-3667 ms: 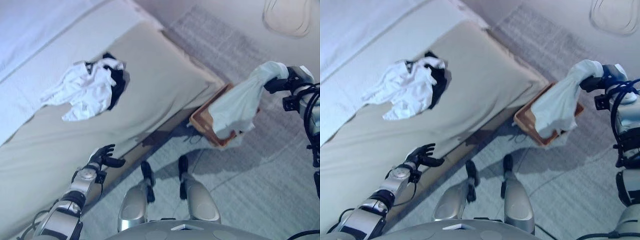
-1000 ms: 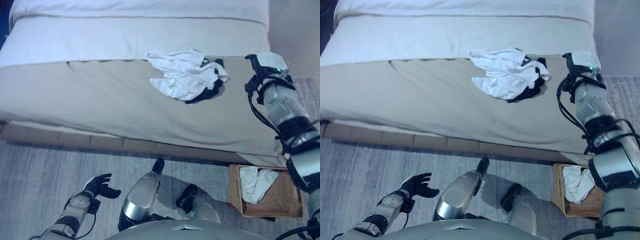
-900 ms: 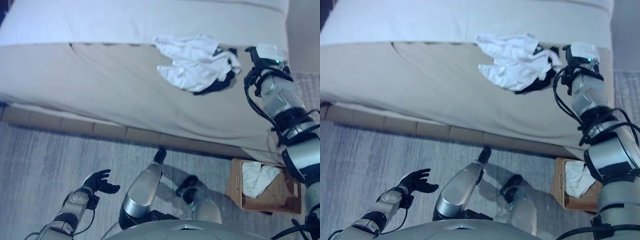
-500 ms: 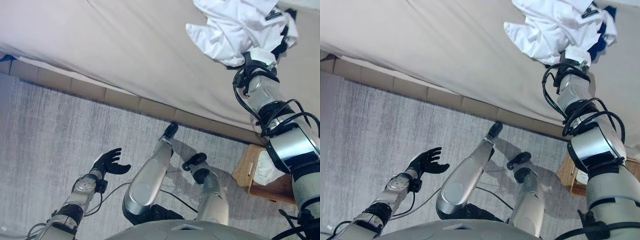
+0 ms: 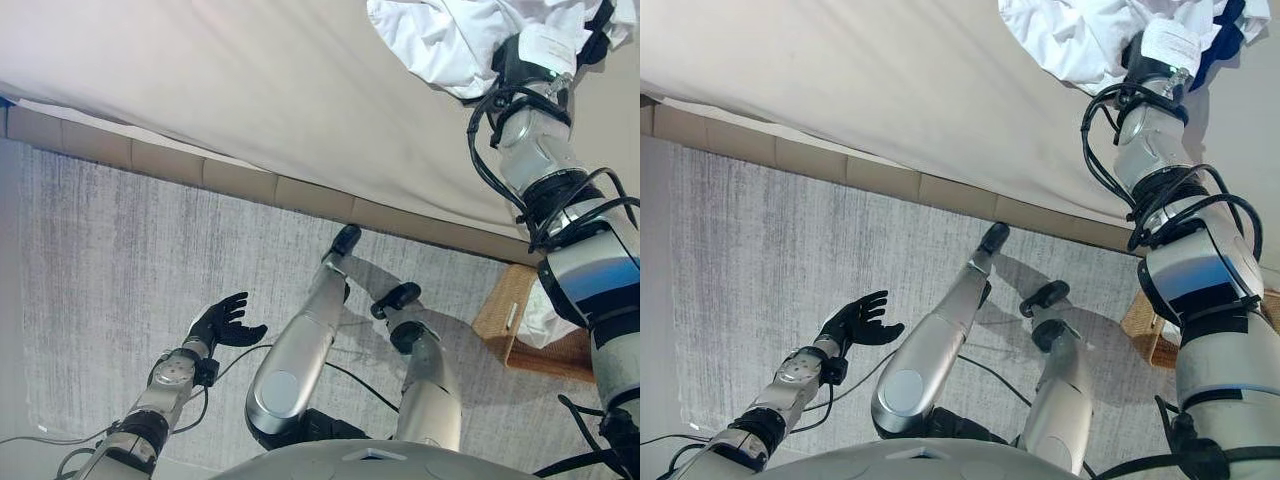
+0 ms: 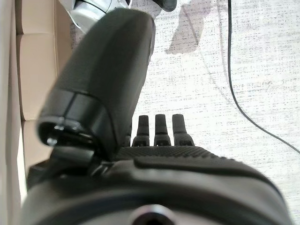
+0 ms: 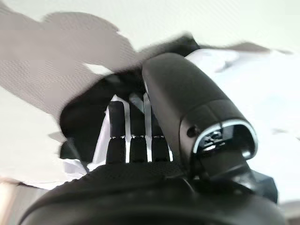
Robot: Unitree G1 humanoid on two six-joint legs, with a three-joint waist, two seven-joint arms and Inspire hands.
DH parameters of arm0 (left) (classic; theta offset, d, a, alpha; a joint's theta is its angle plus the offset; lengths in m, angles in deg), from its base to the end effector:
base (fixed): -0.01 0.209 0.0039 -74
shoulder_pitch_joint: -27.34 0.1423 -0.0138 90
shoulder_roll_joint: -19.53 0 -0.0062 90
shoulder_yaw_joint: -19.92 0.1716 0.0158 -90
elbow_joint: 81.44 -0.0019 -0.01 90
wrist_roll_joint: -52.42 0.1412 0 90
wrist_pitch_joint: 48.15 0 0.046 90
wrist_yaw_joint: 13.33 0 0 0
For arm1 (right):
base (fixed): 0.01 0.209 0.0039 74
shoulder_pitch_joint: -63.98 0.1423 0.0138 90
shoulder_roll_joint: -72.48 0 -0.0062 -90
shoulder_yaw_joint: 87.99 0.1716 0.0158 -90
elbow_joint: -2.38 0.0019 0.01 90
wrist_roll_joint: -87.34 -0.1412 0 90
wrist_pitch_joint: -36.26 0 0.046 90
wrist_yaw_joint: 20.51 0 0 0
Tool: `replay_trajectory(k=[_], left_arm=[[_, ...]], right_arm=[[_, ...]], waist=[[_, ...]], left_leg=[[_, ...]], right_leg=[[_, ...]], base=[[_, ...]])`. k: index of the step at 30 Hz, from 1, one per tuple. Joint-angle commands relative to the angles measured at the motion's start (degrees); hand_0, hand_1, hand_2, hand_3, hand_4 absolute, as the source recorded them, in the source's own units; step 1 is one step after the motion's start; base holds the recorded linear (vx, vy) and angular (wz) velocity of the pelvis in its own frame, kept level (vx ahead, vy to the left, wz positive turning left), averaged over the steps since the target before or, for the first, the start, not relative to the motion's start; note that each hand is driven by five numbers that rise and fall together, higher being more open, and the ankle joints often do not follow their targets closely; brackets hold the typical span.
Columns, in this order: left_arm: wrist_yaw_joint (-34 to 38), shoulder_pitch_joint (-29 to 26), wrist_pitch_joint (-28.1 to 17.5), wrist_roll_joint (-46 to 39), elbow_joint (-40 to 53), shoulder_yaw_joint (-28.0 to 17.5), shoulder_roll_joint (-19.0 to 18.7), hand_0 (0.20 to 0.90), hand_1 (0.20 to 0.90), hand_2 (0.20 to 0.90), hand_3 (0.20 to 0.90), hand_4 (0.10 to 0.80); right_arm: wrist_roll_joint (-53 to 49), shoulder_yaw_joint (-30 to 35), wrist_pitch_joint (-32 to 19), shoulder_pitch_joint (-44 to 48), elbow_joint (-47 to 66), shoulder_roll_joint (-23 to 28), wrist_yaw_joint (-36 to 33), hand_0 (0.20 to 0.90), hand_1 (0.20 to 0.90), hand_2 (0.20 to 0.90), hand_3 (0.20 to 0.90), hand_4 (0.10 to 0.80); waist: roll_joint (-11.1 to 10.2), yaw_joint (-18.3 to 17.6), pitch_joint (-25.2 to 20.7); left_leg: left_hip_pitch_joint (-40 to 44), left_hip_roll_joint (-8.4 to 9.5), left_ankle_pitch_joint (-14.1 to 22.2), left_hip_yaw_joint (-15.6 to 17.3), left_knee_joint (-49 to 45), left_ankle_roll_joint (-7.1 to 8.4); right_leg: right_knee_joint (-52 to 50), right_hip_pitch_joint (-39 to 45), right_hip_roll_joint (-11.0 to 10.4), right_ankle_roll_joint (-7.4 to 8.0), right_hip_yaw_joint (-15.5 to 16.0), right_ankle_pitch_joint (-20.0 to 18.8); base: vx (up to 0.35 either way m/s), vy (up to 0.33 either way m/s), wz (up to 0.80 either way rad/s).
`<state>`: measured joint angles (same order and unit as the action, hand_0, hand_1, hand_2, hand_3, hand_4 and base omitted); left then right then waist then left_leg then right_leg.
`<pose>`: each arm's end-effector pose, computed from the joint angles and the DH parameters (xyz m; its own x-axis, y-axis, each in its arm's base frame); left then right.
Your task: Pick up the clothes from the bed and place them into the basket
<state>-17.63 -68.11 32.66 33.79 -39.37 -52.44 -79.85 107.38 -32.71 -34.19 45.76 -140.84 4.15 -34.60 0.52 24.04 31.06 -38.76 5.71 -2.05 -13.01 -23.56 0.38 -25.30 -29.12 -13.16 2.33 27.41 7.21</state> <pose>0.1677 0.2418 -0.0471 0.8043 0.0090 -0.5942 0.1267 0.9743 0.1863 0.3577 -0.2173 0.2507 0.8948 -0.3050 0.3261 0.3888 0.1731 -0.9049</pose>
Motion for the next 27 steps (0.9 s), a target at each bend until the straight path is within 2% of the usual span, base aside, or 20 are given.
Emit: replay_trajectory(k=[1, 5, 9, 13, 15, 17, 22, 27], left_arm=[[0.6, 4.8, -0.9, -1.4, -1.2, -1.4, -2.7, 0.9, 0.9, 0.9, 0.9, 0.8], [0.7, 4.2, 0.2, -0.3, -1.5, -2.8, -3.2, 0.9, 0.9, 0.9, 0.9, 0.8], [1.2, 4.0, 1.1, 0.9, -2.4, -3.7, -3.2, 0.9, 0.9, 0.9, 0.9, 0.8], [2.0, 5.1, 2.5, 4.1, -4.5, -4.3, -2.0, 0.9, 0.9, 0.9, 0.9, 0.8], [2.3, 5.3, 2.5, 4.9, -5.9, -4.0, -1.5, 0.9, 0.9, 0.9, 0.9, 0.8], [2.3, 5.9, 2.7, 6.6, -8.6, -4.2, -0.6, 0.9, 0.9, 0.9, 0.9, 0.8], [2.5, 6.8, 2.1, 10.1, -13.2, -3.3, 0.7, 0.9, 0.9, 0.9, 0.9, 0.8], [3.8, 7.8, 2.8, 12.5, -16.5, -3.1, 1.4, 0.9, 0.9, 0.9, 0.9, 0.8]], right_arm=[[-1.6, -2.2, -3.2, 3.2, 6.9, 5.5, -5.1, 0.3, 0.3, 0.3, 0.2, 0.1], [-3.5, 0.7, -6.6, 1.6, 12.3, 8.3, -4.5, 0.3, 0.3, 0.3, 0.2, 0.1], [-9.9, 5.6, -8.5, -1.6, 19.3, 10.9, -4.6, 0.3, 0.3, 0.3, 0.2, 0.1], [-21.5, 14.5, -13.9, -7.4, 25.4, 12.0, -5.7, 0.3, 0.3, 0.3, 0.2, 0.1], [-25.5, 17.5, -16.2, -8.7, 27.1, 11.8, -6.5, 0.3, 0.3, 0.3, 0.2, 0.1], [-30.4, 21.4, -17.5, -9.7, 29.2, 11.3, -6.0, 0.3, 0.3, 0.3, 0.2, 0.1], [-36.7, 24.4, -19.3, -9.6, 29.8, 12.0, -8.1, 0.3, 0.3, 0.3, 0.2, 0.1], [-39.6, 26.9, -20.3, -9.5, 29.4, 15.1, -14.8, 0.3, 0.3, 0.3, 0.2, 0.1]], waist=[[-1.2, 0.7, -1.3], [-2.7, -0.2, -1.3], [-4.1, -1.5, -2.2], [-5.6, -3.5, -7.3], [-5.7, -4.1, -8.9], [-5.9, -5.1, -12.1], [-6.0, -6.5, -17.5], [-6.2, -9.0, -22.2]], left_leg=[[6.6, 0.02, 3.7, 1.5, 5.0, -3.55], [13.2, -1.45, 3.5, 2.5, 9.1, -2.82], [19.8, -2.67, 3.1, 3.7, 13.8, -2.18], [26.3, -3.29, 3.0, 4.5, 19.1, -1.51], [27.4, -2.92, 1.7, 4.8, 20.1, -1.65], [30.4, -2.89, 1.8, 5.3, 21.5, -1.58], [35.4, -2.92, 1.9, 6.2, 24.4, -1.66], [39.2, -3.27, 2.1, 7.8, 26.7, -2.03]], right_leg=[[-0.5, 6.4, 2.0, 0.58, -2.2, -0.7], [4.4, 13.1, 3.0, 0.98, -3.1, -1.6], [8.7, 19.3, 4.0, 1.58, -4.2, -2.6], [13.4, 25.3, 4.9, 2.17, -5.1, -3.8], [15.1, 26.5, 5.0, 2.01, -4.8, -5.3], [15.8, 28.9, 5.1, 2.4, -5.3, -5.7], [17.7, 32.6, 5.4, 2.91, -6.0, -6.2], [19.4, 34.2, 5.9, 3.38, -7.8, -6.9]], base=[[0.021, -0.099, -0.04], [0.017, -0.094, -0.08], [0.021, -0.074, -0.16], [0.085, -0.041, -0.06], [0.007, 0.037, -0.09], [0.093, 0.053, -0.08], [0.075, 0.03, -0.06], [0.008, -0.009, -0.12]])
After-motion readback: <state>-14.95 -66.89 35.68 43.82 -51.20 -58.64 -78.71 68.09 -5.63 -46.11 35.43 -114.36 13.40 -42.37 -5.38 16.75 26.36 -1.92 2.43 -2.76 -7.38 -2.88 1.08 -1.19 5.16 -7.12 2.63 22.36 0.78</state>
